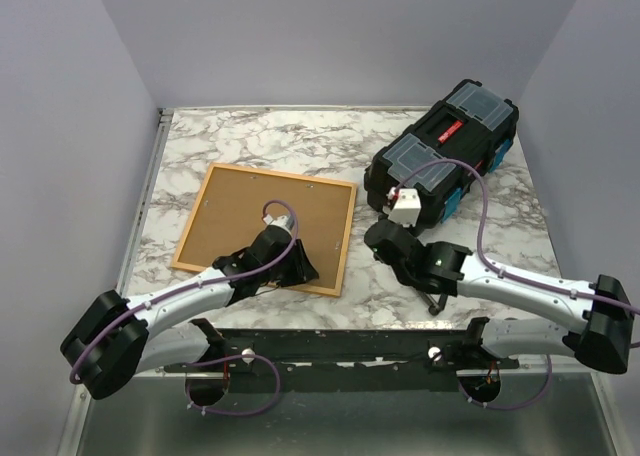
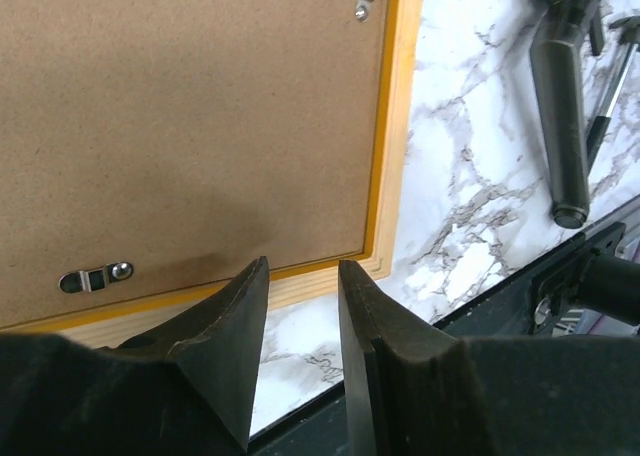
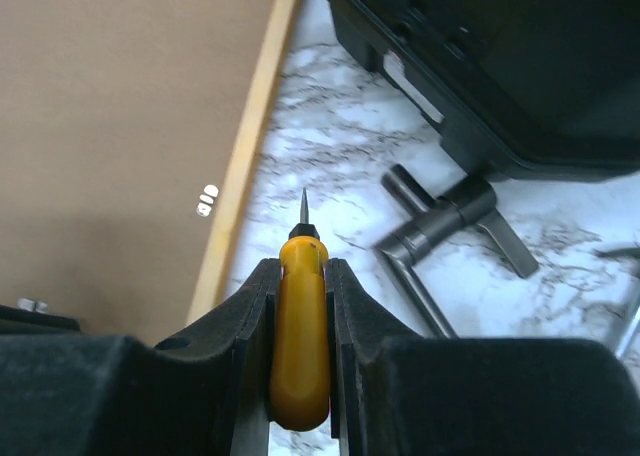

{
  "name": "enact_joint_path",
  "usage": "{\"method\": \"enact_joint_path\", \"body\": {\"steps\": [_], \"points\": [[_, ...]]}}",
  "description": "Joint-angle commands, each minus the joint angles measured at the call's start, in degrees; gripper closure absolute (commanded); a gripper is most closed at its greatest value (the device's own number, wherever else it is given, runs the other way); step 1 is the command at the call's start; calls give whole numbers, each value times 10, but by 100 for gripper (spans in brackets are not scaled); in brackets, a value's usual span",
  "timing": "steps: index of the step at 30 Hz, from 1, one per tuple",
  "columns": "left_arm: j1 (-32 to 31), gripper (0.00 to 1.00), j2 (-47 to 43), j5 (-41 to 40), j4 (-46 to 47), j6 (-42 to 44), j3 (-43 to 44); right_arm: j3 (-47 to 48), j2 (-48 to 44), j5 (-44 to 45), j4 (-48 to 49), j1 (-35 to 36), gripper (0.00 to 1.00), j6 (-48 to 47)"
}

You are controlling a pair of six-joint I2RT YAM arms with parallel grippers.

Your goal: Take the photo out of the frame

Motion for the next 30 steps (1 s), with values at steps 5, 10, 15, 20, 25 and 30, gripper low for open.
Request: {"method": "enact_joint_path", "body": {"steps": [5, 10, 15, 20, 25, 30], "points": [[0, 64, -10, 6, -31, 20, 48, -64, -89, 14, -91, -5, 99, 72], [0, 64, -7, 9, -29, 19, 50, -87, -116, -34, -100, -4, 99, 89], [0, 64, -9, 10, -23, 14, 44, -115, -147, -73, -102, -4, 99, 173], [0, 64, -10, 13, -15, 10, 40, -186, -165, -84, -25, -4, 99, 204], [0, 64, -12, 16, -14, 9, 37, -260, -203, -38, 49, -4, 99, 226], [-1, 62, -14, 40, 1, 9, 33, -321, -266, 4, 77, -4, 96, 261]]}}
